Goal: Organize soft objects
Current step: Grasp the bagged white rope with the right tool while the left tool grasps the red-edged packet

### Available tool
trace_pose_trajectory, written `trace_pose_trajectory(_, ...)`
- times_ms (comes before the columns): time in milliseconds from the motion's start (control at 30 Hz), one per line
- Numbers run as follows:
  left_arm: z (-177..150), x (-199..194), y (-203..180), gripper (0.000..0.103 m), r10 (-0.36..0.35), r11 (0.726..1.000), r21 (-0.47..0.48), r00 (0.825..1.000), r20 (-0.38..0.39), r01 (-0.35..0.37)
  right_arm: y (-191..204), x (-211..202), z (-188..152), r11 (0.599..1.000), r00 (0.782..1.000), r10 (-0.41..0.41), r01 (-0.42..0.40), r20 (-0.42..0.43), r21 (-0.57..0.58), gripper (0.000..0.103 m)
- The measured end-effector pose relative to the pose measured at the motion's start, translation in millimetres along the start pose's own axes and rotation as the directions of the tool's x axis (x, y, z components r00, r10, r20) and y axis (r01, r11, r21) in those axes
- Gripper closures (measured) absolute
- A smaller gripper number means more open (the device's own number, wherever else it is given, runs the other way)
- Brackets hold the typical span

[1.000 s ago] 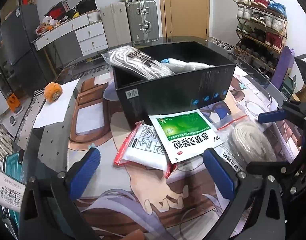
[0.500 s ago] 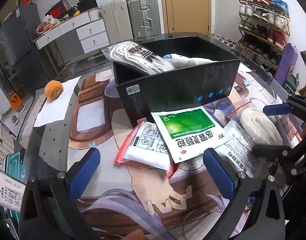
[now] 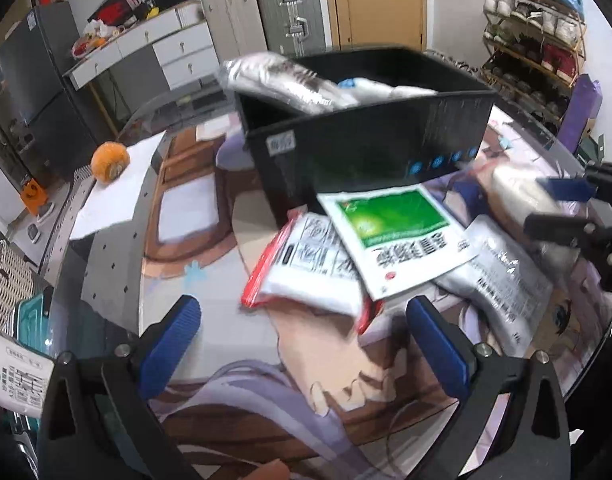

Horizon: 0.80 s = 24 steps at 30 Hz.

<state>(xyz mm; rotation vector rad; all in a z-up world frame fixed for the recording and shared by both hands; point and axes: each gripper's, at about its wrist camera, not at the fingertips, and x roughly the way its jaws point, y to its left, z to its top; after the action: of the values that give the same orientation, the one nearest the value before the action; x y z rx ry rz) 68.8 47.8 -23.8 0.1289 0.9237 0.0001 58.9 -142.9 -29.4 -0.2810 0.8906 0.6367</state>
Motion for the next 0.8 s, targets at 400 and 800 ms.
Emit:
trace_pose_trajectory(400,5,17,14,0.0,-0.016,0.998,-0.068,1.0,-0.024,0.014,12,-5,9,1.0,0.999,0.019,-0.019,0.03,-0.01,0.058)
trace_pose_trajectory(800,10,13,8,0.048,-0.131,0.99,-0.056,0.991,0.01,0.131,7,-11,11,1.0,0.998,0.002,-0.003,0.059,0.012,0.058)
